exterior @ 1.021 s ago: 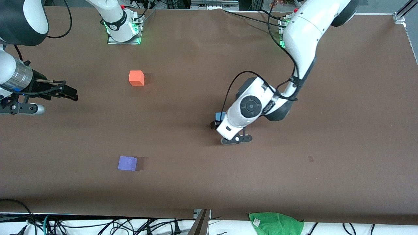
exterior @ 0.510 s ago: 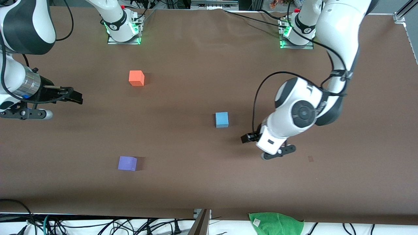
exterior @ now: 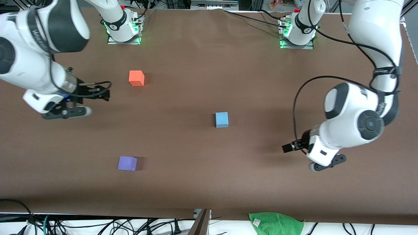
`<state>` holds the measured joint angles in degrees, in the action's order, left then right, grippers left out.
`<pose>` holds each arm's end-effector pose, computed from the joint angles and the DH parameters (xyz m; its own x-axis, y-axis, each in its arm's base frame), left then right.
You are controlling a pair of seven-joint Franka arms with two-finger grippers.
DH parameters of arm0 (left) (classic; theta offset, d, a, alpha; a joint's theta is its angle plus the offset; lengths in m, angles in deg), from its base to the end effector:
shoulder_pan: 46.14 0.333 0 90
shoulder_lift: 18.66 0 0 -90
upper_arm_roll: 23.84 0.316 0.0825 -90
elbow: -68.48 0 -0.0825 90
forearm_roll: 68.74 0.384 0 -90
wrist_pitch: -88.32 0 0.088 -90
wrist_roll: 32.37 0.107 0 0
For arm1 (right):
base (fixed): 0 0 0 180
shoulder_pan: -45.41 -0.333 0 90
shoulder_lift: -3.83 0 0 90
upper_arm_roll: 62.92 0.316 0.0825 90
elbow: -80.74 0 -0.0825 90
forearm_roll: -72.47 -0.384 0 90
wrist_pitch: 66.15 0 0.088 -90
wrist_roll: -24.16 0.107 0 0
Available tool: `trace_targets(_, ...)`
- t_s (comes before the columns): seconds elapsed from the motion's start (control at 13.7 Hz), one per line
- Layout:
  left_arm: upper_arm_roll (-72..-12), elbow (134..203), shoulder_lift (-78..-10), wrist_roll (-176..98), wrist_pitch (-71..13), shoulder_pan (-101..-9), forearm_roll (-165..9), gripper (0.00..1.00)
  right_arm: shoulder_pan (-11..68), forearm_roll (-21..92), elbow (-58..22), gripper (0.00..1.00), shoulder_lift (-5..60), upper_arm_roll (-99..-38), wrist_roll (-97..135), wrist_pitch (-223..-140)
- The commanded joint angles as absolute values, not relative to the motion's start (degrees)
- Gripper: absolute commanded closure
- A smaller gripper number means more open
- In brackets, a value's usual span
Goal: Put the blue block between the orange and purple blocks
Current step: 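Withdraw the left gripper while the right gripper reaches the blue cube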
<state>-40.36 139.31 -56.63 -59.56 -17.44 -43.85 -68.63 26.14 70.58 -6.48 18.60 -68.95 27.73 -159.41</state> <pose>0.7195 -0.1280 0.3882 0.9572 0.2688 -0.1077 0.2822 -0.9492 0.1393 0.6047 0.1525 0.5001 0.9751 0.1629 -0.1504 0.1654 -0.9862 0.0039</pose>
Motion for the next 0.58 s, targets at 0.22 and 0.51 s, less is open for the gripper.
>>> trace_targets(0.22,-40.5,138.8,-48.7,-48.0,-5.8,-38.8,-68.3,0.0,16.2,67.3,-5.7,0.0,27.5,-66.9,34.1,-174.0)
trace_targets(0.51,-31.9,142.4,-38.7,-44.3,0.0,-44.2,-68.3,0.0,6.8,67.5,-3.1,0.0,38.0,-66.9,53.7,-188.0)
